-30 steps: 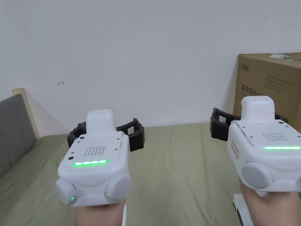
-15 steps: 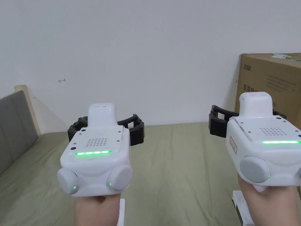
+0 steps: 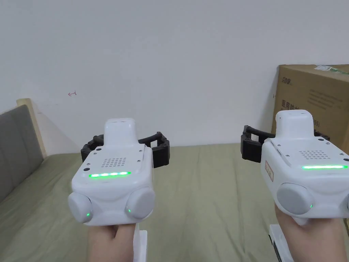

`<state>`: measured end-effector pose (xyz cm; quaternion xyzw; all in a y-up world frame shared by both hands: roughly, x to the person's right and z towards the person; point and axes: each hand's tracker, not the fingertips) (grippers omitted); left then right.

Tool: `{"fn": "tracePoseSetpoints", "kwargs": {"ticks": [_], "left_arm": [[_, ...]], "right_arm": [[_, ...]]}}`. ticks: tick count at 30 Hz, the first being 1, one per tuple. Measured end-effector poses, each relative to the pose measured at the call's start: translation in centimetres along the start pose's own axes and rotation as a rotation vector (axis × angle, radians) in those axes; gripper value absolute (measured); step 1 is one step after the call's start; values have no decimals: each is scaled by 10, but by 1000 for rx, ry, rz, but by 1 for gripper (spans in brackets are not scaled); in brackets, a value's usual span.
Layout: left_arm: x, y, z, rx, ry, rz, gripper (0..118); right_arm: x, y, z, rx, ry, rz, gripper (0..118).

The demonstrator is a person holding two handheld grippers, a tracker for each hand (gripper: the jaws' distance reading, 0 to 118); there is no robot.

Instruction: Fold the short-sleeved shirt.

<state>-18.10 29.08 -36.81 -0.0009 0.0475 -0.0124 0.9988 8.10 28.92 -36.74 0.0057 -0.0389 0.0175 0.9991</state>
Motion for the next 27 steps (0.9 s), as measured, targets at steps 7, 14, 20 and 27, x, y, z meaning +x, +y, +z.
{"fn": "tracePoseSetpoints", "kwargs": {"ticks": [7, 14, 20, 27], "left_arm": [[-1, -1, 2, -9, -7, 14, 108], [-2, -1, 3, -17, -27, 49, 108], [-2, -2, 3, -34, -23, 50, 108], [-2, -3, 1, -59, -56, 64, 108]], "right_arm": [[-4, -2, 1, -7, 3, 5, 93], [-5, -4, 0, -19, 4, 0, 93], [-5, -5, 0, -25, 2, -3, 93], [-5, -7, 0, -37, -5, -5, 93]]}}
